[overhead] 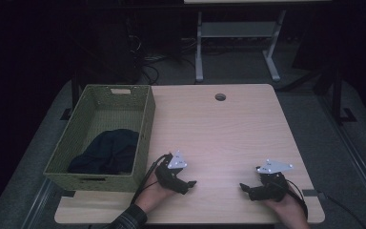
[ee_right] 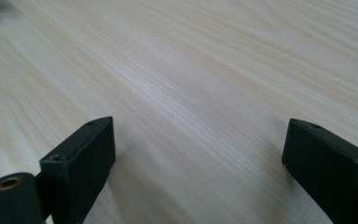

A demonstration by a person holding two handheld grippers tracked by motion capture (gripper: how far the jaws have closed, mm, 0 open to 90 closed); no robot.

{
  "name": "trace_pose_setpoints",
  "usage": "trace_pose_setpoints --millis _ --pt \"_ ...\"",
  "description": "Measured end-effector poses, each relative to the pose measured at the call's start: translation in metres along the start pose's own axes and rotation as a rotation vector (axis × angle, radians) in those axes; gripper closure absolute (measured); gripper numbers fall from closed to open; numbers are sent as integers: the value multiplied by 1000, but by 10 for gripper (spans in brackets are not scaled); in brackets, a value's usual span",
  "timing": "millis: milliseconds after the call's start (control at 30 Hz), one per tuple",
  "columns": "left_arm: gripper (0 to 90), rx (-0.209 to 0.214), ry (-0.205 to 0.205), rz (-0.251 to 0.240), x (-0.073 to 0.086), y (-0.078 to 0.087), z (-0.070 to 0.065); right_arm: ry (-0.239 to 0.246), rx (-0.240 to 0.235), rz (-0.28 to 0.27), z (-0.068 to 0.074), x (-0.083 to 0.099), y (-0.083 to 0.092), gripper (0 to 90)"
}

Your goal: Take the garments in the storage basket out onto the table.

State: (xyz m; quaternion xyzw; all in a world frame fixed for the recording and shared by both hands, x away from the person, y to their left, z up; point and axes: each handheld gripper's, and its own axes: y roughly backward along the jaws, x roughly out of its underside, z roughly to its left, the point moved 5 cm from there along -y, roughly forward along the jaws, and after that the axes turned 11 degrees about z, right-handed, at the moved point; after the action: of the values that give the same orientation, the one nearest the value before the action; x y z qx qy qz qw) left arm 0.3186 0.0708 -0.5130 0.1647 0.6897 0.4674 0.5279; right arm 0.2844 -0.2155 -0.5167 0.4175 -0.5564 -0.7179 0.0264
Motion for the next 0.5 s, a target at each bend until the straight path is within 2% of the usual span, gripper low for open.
trace_pose_setpoints --millis 233,400,500 --pt "127 8 -9 -1 -1 -1 0 0 -2 0 0 0 0 90" --pt "130 6 -24 28 -2 1 2 0 -2 0 0 0 0 90" --pt "131 14 -8 30 -1 2 4 0 -2 0 0 0 0 90"
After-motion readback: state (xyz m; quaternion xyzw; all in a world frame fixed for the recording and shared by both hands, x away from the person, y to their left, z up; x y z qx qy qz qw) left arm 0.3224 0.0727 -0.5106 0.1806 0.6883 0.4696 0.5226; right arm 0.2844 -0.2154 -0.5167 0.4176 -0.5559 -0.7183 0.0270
